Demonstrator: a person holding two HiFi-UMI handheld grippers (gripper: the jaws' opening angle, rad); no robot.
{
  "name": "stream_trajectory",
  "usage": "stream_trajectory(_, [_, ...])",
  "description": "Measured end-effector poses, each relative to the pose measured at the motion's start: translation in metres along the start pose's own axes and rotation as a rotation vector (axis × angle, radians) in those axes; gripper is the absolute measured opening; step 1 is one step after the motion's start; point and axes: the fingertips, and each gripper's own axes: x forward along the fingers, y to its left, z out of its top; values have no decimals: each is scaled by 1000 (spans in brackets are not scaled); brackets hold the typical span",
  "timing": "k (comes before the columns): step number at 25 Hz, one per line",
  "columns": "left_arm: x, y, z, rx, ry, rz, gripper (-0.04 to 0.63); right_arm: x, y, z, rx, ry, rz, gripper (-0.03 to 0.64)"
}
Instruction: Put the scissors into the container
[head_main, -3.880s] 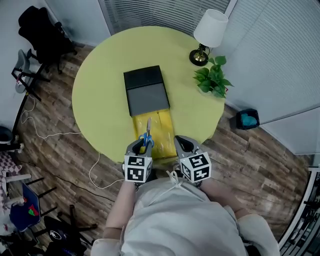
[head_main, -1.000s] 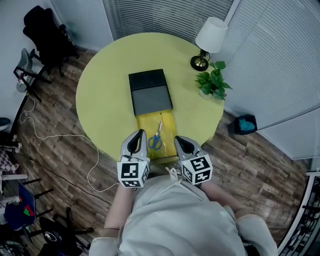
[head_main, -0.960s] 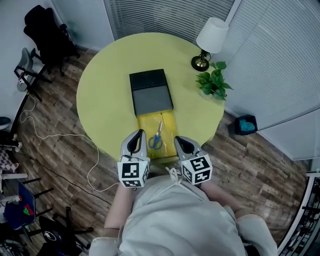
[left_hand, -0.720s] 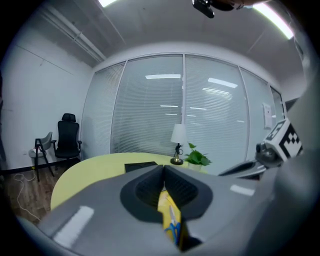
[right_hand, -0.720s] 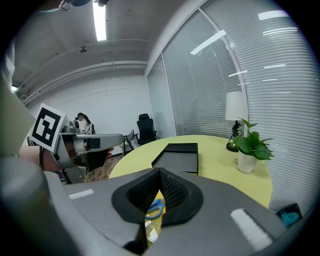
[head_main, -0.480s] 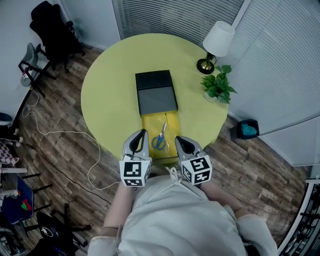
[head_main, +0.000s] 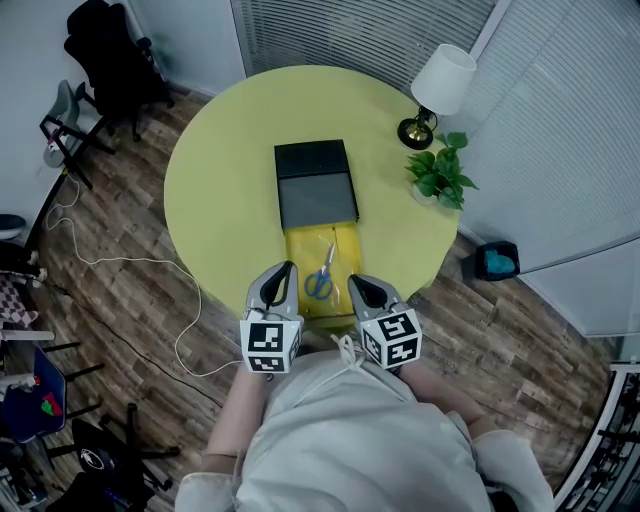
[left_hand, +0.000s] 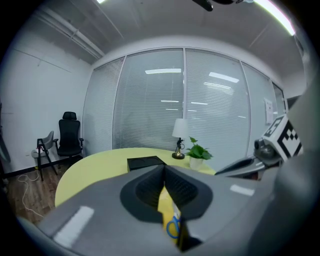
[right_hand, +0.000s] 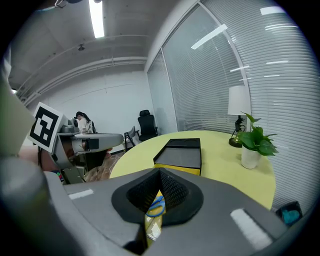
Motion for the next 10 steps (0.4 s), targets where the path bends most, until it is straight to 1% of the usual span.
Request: stream_trajectory(10, [-1,-1,-1,-32,-18,4,6,2,0,-5,7,21,19,0])
